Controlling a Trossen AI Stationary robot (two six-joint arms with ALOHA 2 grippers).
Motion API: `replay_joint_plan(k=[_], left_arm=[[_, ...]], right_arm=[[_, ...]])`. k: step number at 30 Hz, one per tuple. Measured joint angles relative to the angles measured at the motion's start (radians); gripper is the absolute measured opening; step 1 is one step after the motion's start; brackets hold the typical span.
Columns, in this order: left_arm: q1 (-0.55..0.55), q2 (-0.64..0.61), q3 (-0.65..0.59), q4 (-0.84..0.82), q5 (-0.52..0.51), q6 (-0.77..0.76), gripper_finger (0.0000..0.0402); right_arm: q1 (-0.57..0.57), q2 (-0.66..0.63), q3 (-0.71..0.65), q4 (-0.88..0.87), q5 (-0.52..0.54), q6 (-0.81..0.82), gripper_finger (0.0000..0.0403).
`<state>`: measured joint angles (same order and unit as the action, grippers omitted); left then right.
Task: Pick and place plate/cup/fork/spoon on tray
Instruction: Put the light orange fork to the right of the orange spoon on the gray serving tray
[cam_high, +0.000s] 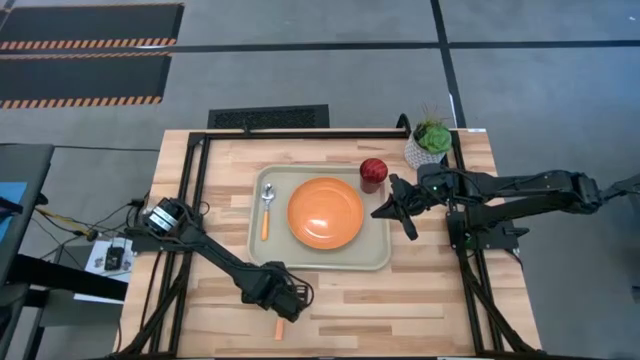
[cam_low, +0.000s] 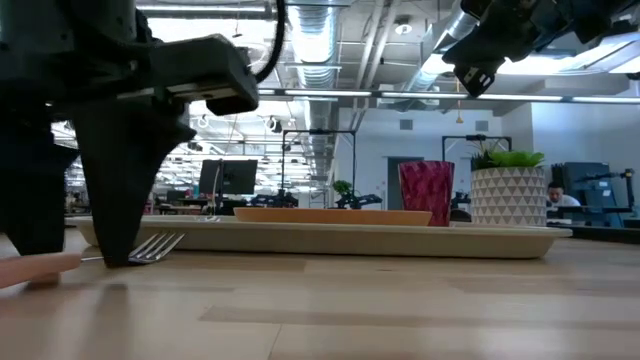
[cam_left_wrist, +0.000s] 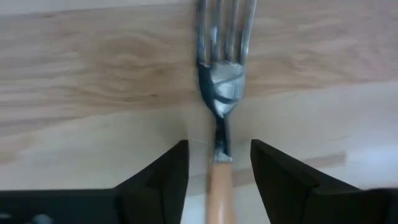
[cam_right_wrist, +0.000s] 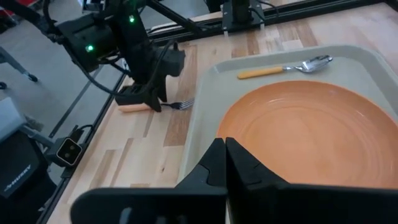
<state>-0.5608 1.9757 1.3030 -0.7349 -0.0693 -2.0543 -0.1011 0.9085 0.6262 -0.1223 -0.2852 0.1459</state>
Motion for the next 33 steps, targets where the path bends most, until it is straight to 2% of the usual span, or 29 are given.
replay_joint_plan(k=[8, 18, 27, 33], left_arm=[[0.01, 0.01, 0.005, -0.023, 0.016, 0.001, 0.0125], [0.011, 0.007, 0.01, -0.025, 0.014, 0.012, 0.0014], [0.013, -0.056, 0.01, -0.025, -0.009, -0.007, 0.0006], [0.011, -0.163, 0.012, -0.104, -0.048, -0.013, 0.0001]], right_arm=[[0.0, 0.0, 0.0, 0.0, 0.003, 0.0, 0.0006], [0.0, 0.0, 0.0, 0.0, 0.007, -0.004, 0.0006], [0.0, 0.0, 0.0, 0.0, 0.007, -0.02, 0.0006], [0.0, 0.0, 0.0, -0.001, 0.007, -0.022, 0.0006]])
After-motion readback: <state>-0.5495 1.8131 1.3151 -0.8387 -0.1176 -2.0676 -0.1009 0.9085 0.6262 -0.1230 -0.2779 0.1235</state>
